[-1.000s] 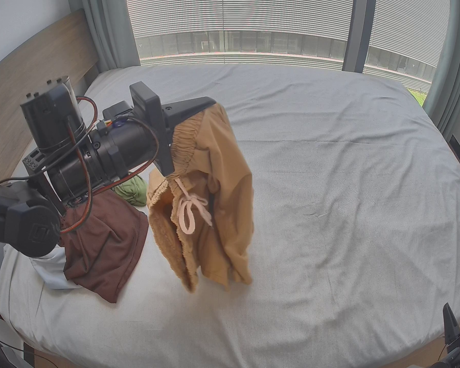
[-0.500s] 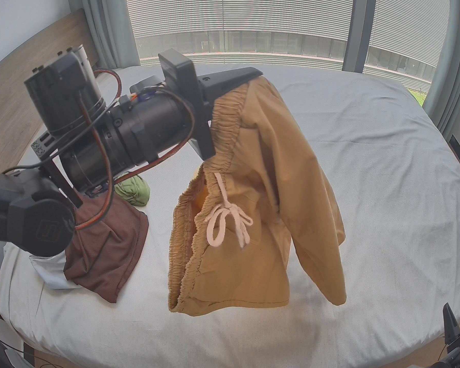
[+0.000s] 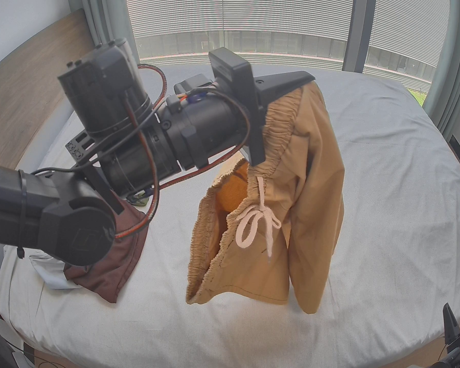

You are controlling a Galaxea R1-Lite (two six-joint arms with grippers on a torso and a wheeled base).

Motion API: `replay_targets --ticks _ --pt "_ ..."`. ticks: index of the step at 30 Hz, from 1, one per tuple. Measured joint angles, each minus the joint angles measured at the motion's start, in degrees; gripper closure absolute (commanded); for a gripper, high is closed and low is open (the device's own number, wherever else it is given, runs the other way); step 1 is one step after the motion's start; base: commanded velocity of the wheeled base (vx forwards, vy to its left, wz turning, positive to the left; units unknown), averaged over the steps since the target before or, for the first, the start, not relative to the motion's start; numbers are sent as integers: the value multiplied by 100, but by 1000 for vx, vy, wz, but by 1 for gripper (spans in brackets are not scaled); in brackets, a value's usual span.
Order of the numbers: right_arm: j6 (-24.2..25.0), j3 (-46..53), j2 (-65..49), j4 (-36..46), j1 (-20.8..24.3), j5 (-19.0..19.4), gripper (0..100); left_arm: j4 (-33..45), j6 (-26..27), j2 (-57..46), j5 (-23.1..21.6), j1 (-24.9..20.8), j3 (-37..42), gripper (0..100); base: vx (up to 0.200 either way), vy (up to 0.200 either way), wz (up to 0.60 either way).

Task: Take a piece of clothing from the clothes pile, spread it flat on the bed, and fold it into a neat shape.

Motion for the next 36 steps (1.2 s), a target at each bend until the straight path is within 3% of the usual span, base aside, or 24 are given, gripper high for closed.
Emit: replay_targets --ticks 10,20,31,36 --pt "2 0 0 0 -2 0 0 -5 -107 328 200 -458 -497 100 0 0 0" --pt "0 0 0 2 0 2 0 -577 -1114 351 286 -592 -709 100 0 0 0" --pt "0 0 0 2 -2 0 0 -631 -1083 566 356 -325 -500 100 0 0 0" --pt "0 0 0 2 -2 0 0 -835 -723 734 385 -50 -180 100 0 0 0"
